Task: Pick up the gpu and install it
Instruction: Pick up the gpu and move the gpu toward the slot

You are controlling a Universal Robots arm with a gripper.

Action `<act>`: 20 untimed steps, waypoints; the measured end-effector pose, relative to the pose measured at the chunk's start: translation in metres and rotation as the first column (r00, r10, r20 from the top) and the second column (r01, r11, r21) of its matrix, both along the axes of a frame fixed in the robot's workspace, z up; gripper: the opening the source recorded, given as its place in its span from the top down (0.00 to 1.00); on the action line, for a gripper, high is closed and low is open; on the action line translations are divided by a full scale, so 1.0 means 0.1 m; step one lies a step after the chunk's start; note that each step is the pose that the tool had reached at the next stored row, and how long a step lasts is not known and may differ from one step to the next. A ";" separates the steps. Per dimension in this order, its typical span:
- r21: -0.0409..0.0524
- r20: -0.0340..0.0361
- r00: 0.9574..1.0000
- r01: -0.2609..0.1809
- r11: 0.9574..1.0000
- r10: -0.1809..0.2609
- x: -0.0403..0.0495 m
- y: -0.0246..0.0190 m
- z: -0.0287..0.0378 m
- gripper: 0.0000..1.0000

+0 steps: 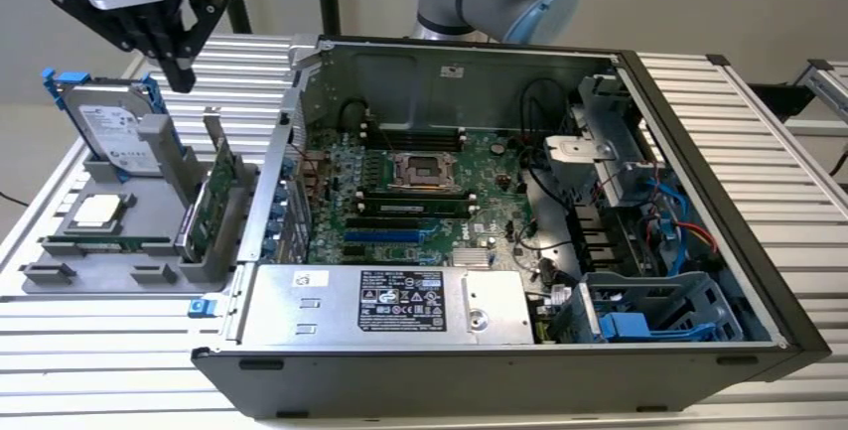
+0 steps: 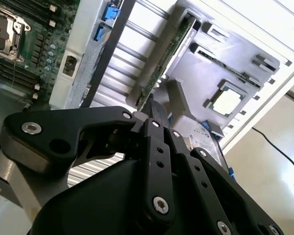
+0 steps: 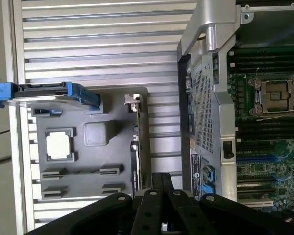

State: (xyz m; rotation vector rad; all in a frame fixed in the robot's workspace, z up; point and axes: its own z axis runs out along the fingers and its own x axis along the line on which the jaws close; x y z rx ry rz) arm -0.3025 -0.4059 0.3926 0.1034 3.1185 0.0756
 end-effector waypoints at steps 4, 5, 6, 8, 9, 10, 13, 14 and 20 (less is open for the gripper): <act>0.000 0.000 1.000 0.000 1.000 0.000 -0.058 -0.006 0.000 1.00; 0.000 0.000 1.000 0.000 1.000 0.000 -0.073 -0.008 0.000 1.00; 0.000 0.000 1.000 0.000 1.000 0.000 -0.085 -0.012 0.000 1.00; 0.000 0.000 1.000 0.000 1.000 0.000 -0.111 -0.019 0.000 1.00; 0.000 0.000 1.000 0.000 1.000 0.000 -0.123 -0.021 0.000 1.00; 0.000 0.000 1.000 0.000 1.000 0.000 -0.135 -0.025 0.000 1.00; 0.000 0.000 1.000 0.000 1.000 0.000 -0.170 -0.034 0.000 1.00; 0.000 0.000 1.000 0.000 1.000 0.000 -0.181 -0.037 0.000 1.00; 0.000 0.000 1.000 -0.001 1.000 0.001 -0.237 -0.046 0.000 1.00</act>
